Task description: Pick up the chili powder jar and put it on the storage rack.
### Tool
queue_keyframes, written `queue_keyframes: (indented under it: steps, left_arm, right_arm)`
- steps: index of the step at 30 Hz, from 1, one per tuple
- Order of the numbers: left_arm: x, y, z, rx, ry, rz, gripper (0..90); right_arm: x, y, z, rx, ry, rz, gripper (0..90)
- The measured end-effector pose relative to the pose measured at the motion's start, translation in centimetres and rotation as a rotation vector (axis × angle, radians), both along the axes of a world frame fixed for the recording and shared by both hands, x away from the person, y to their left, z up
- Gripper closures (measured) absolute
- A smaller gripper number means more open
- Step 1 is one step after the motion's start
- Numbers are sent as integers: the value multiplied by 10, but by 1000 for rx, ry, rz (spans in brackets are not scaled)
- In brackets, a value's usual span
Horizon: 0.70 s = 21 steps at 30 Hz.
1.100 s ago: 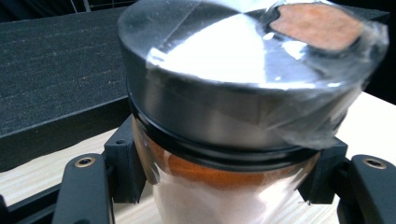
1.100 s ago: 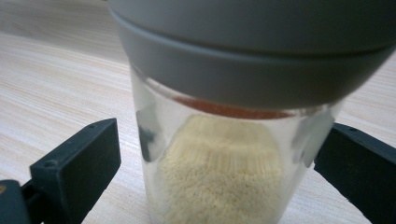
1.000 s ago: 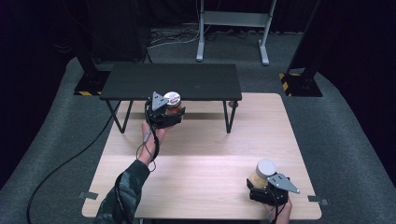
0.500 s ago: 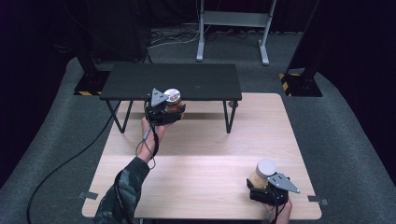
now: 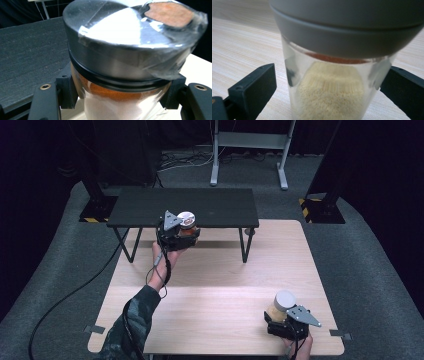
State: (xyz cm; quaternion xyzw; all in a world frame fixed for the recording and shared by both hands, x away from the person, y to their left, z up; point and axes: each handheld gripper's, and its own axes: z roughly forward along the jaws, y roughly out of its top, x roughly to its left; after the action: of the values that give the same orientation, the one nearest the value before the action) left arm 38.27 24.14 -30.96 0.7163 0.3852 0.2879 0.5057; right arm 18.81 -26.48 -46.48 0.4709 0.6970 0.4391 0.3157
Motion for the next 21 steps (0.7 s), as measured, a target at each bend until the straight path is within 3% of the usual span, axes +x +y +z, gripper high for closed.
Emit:
queue_keyframes:
  steps: [21]
  left_arm:
    - [0,3,11,1,-3,-1,312]
  right_arm:
    - [-1,0,0,-2,-2,-2,0]
